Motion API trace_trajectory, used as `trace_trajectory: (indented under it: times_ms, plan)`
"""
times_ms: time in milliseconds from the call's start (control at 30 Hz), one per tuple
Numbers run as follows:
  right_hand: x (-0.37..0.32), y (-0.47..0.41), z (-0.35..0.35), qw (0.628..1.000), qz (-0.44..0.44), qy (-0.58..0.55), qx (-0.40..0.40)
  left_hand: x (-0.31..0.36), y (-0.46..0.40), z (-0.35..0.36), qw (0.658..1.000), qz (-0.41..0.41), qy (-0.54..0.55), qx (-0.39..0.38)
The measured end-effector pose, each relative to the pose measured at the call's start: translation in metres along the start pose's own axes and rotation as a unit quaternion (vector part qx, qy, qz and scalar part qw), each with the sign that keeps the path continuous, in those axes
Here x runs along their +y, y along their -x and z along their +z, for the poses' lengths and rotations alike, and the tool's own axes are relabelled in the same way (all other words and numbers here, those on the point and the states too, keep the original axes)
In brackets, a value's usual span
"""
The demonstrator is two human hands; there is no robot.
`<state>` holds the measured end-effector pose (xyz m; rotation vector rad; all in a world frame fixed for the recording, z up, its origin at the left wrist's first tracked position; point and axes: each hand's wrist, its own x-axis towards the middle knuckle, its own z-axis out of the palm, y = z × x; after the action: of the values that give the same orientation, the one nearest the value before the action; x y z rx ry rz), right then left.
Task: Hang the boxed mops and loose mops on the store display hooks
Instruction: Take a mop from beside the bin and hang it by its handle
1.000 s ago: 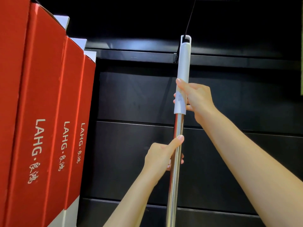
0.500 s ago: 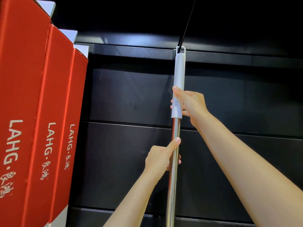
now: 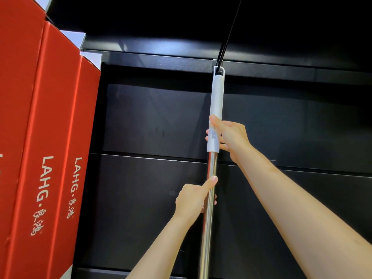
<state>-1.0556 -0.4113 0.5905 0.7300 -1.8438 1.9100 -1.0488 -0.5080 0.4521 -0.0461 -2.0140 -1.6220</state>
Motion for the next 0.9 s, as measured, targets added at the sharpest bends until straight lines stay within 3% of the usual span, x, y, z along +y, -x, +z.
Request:
trace_trajectory:
  times_ms: [200, 567, 900]
  plan:
    - [0.009, 0.0, 0.0, 1.0, 0.015, -0.003, -0.011, -0.003, -0.006, 0.001, 1.0, 0.001, -0.002, -0.002]
    - [0.065, 0.046, -0.028, 0.983, 0.027, 0.099, -0.15, -0.021, 0.006, -0.004, 0.993, -0.014, 0.07, -0.09]
    - [0.073, 0.057, -0.025, 0.99, 0.024, 0.073, -0.12, -0.093, 0.051, -0.009, 0.995, -0.014, -0.007, -0.1]
